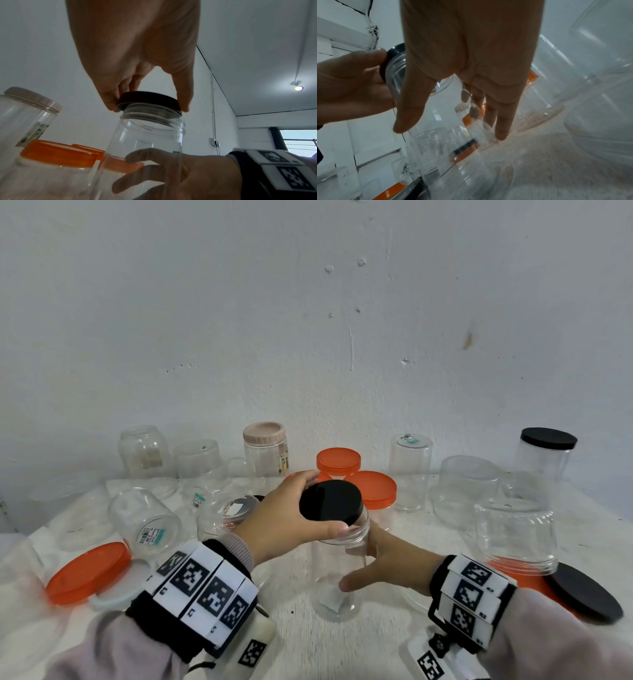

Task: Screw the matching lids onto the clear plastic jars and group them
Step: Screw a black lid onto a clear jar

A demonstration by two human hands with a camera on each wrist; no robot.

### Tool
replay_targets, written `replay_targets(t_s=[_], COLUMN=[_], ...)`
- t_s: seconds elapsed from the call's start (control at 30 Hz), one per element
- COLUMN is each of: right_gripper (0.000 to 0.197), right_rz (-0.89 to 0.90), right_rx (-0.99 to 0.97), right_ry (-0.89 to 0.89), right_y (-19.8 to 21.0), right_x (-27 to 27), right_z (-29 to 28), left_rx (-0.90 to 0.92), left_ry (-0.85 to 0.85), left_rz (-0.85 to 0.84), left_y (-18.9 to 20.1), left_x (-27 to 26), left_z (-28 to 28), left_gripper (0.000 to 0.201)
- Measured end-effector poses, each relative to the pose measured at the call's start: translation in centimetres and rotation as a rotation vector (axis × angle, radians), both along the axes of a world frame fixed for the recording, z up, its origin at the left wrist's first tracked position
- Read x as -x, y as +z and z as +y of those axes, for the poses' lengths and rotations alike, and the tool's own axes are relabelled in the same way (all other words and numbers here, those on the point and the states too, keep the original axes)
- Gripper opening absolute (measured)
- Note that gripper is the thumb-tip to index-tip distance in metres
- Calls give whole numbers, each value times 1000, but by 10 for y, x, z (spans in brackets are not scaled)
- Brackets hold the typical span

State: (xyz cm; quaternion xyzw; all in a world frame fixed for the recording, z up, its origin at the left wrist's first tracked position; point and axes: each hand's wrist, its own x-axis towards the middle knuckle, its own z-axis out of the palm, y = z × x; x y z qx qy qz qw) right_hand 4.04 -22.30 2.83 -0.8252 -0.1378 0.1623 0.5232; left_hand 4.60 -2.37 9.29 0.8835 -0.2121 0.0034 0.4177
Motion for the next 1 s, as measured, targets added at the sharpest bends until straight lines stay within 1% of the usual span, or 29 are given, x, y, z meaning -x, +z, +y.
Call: replay_targets(t_s=[0.2, 0.37, 0.5, 0.6, 0.63, 0.73, 0.77, 0.87, 1.0], right_gripper=[110, 107, 105, 110, 110, 106, 102, 94, 90], right_rz=[-2, 11, 12, 11, -7, -114, -153, -235, -318], right_rx=[25, 36, 92, 95, 92, 123, 156, 311, 631], right_ry=[26, 33, 44, 27, 11, -6, 1, 57, 171], right_y=[0, -1, 0, 12, 20, 49, 60, 85, 110], right_x=[0, -1, 0, 3, 4, 3, 3, -1, -5], right_z=[-1, -1, -6, -17, -20, -25, -23, -12, 15], left_rx=[-89, -70, -14, 36, 55, 130, 152, 197, 225], left_ry=[-46, -57, -96, -96, -95, -115, -118, -120, -78], left_rz=[-22, -12, 69, 140, 160, 195, 206, 223, 196], left_y=[-1, -6, -12, -21, -25, -41, -46, -59, -71], left_x=[-1, -2, -4, -2, -2, 0, 0, 1, 0], left_z=[-7, -6, 0, 7, 9, 8, 6, 0, -5], left_gripper=[98, 102, 118, 125, 123, 99, 95, 91, 88])
